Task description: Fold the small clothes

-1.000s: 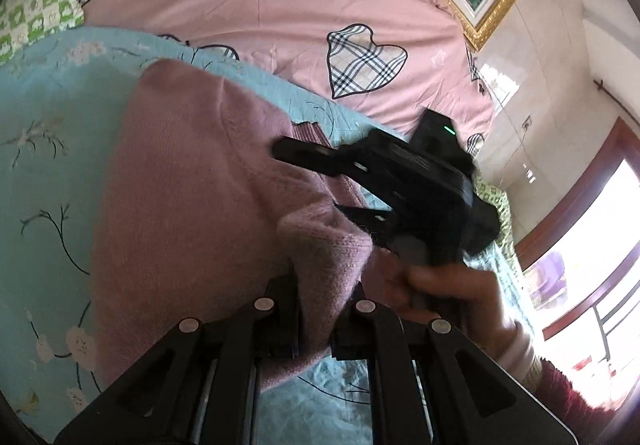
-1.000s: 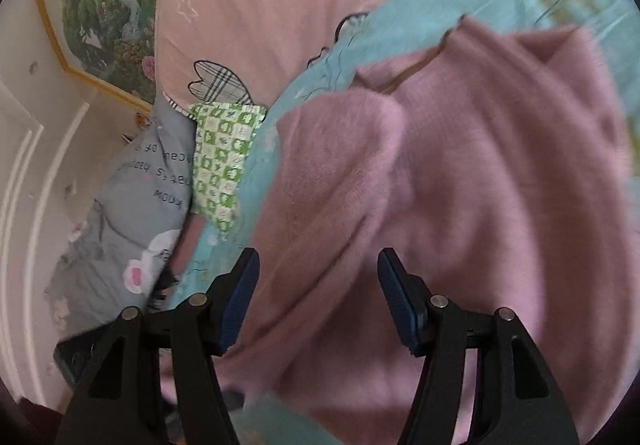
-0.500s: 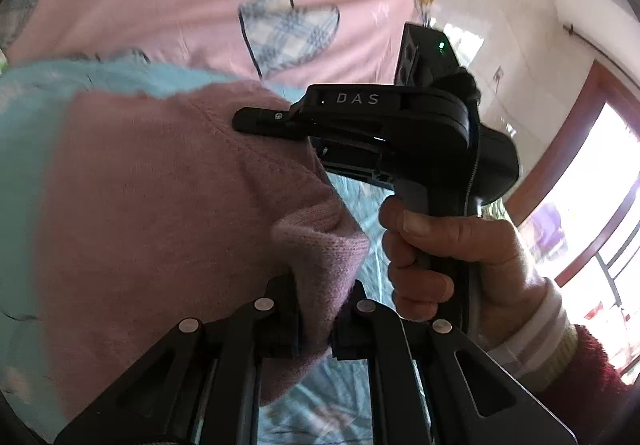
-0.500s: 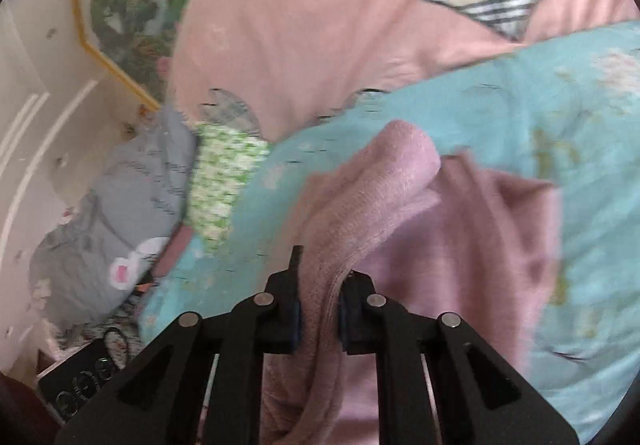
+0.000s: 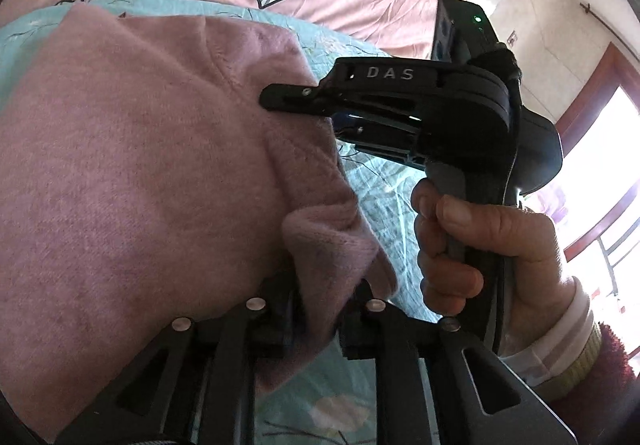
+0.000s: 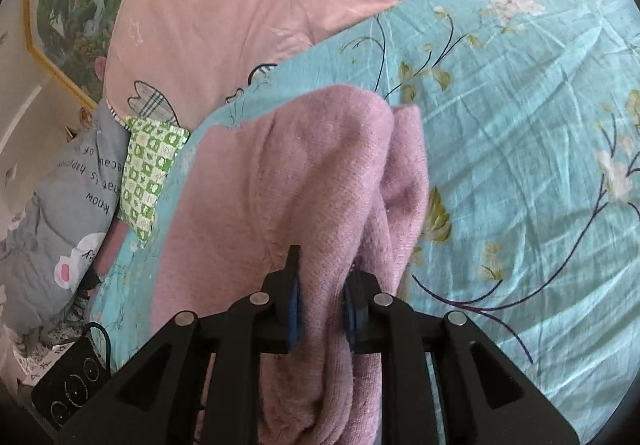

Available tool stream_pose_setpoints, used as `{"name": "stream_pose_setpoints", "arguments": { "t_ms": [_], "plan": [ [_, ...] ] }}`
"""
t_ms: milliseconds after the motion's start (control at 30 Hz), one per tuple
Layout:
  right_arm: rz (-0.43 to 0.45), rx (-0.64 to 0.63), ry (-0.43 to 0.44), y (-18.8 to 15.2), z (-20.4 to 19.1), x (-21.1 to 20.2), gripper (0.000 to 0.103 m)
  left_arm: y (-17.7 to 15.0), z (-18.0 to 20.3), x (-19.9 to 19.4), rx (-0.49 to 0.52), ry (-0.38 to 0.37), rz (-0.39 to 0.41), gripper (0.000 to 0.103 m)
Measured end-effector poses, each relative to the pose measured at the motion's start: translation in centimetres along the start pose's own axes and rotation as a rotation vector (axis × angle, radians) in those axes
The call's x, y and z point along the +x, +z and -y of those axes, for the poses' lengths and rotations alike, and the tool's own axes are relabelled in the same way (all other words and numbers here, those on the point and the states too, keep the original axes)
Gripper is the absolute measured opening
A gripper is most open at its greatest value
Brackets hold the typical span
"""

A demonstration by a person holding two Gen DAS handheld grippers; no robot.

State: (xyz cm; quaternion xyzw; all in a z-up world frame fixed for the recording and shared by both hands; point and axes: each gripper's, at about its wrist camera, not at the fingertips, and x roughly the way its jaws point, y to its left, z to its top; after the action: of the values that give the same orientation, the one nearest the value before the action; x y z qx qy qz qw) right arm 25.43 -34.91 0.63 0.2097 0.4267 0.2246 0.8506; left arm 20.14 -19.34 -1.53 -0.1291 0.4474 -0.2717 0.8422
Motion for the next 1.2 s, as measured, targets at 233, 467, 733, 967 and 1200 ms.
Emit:
{"name": "stream_pose_setpoints", "arguments": {
  "t_ms": [233, 467, 733, 967, 1200],
  "plan": [
    [0.109, 0.006, 0.017, -2.5, -0.8, -2.7, 0.064, -2.4, 0.4, -3.7, -0.031, -0.07, -0.011, 0.042],
    [0.107, 0.018, 0.004, -4.2, -0.3, -4.4, 0.072, -3.4, -1.2, -8.9, -0.012, -0.068, 0.026, 0.056],
    [0.096, 0.059, 0.034, -4.1, 1.0, -4.4, 0.078, -1.2, -7.9, -10.8, -0.156, 0.043, 0.084, 0.059],
    [0.062, 0.035, 0.031, -3.9, 0.9, -2.3, 0.079, 0.2, -11.5, -11.2, -0.222, 0.094, 0.094, 0.072],
    [0.056, 0.02, 0.1, -2.9, 1.4, 0.0, 0.079, 3.1, -15.6, -8.5, -0.287, 0.061, 0.081, 0.082]
  ]
}}
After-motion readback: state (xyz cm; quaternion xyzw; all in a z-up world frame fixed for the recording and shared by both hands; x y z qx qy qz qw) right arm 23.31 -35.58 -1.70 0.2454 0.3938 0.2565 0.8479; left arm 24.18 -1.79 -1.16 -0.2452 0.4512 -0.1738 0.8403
